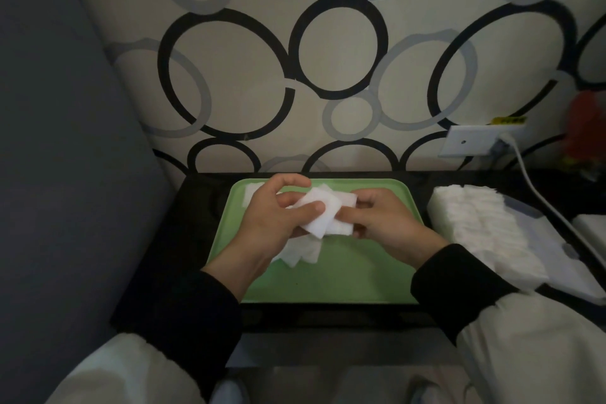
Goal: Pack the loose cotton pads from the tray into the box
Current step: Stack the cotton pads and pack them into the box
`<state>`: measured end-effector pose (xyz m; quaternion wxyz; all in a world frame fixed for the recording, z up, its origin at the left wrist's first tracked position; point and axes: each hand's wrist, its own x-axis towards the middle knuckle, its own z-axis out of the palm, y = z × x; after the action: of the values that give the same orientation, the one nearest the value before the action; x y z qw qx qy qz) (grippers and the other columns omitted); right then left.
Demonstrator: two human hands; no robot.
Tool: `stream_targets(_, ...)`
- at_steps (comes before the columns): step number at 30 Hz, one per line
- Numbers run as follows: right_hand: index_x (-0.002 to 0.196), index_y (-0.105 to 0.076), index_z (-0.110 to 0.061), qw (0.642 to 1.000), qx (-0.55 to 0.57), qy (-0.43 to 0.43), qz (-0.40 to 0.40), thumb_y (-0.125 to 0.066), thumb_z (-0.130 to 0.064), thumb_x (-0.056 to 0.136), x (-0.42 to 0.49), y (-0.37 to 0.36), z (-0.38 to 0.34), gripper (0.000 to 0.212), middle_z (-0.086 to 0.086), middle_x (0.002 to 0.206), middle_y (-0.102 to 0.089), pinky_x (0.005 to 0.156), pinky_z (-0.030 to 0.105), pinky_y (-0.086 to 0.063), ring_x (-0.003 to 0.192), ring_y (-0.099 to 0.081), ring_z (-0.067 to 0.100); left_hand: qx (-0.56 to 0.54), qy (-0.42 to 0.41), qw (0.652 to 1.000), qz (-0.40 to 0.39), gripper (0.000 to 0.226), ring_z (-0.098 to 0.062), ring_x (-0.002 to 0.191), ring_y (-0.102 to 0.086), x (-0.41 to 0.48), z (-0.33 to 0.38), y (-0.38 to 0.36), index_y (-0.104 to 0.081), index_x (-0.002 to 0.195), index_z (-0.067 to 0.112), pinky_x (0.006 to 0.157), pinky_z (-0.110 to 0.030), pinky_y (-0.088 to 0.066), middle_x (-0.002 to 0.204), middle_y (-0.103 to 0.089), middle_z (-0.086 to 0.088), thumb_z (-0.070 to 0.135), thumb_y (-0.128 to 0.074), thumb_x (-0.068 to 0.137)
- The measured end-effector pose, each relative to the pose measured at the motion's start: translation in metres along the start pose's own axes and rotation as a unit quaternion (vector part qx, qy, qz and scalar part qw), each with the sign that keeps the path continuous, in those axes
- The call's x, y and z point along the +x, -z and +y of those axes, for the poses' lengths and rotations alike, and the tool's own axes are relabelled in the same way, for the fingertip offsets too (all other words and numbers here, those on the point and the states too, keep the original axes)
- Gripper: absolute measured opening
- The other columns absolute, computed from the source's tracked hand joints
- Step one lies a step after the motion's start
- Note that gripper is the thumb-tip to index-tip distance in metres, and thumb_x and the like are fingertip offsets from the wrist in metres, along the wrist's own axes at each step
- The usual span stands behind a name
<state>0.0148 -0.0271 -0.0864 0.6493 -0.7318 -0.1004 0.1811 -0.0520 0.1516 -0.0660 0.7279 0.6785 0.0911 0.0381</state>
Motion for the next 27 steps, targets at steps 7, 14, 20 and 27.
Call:
stream_targets(7,0.102,-0.065,0.008,0.999,0.025,0.003,-0.035,-0.070,0.000,0.085,-0.002,-0.008,-0.004,0.019,0.013,0.083,-0.069,0.056,0.023,-0.054,0.069,-0.065,0.017,0.006,0.006,0.998,0.057,0.026,-0.019,0.079,-0.072,0.002,-0.005,-0.009,-0.069,0.097,0.013,0.066,-0.031,-0.055,0.088,-0.077,-0.004,0.010,-0.083,0.076)
stream_targets(14,0.102,-0.066,0.006,0.998,0.038,0.010,-0.038,-0.067,0.003,0.087,-0.002,-0.013,-0.002,0.015,0.013,0.089,-0.074,0.066,0.033,-0.061,0.078,-0.070,0.022,0.055,-0.041,0.995,0.077,0.029,-0.020,0.084,-0.072,0.002,-0.008,-0.015,-0.066,0.095,0.010,0.067,-0.030,-0.059,0.092,-0.074,-0.007,0.004,-0.084,0.074)
stream_targets(20,0.097,-0.069,-0.004,0.996,0.070,0.000,-0.056,-0.062,0.000,0.092,-0.005,-0.015,-0.005,0.009,0.008,0.084,-0.075,0.062,0.027,-0.058,0.074,-0.072,0.019,0.103,-0.067,0.989,0.087,0.031,-0.019,0.080,-0.071,0.003,-0.012,-0.014,-0.065,0.095,0.014,0.068,-0.037,-0.059,0.092,-0.073,-0.009,0.008,-0.086,0.072)
stream_targets(27,0.115,-0.062,0.003,0.984,0.156,-0.060,-0.066,-0.055,-0.028,0.098,-0.004,-0.012,-0.014,0.036,0.029,0.112,-0.067,0.085,0.049,-0.057,0.095,-0.068,0.041,0.145,-0.084,0.981,0.102,0.029,-0.019,0.071,-0.066,0.006,-0.015,-0.014,-0.065,0.093,0.019,0.060,-0.034,-0.053,0.086,-0.070,-0.006,0.014,-0.086,0.073)
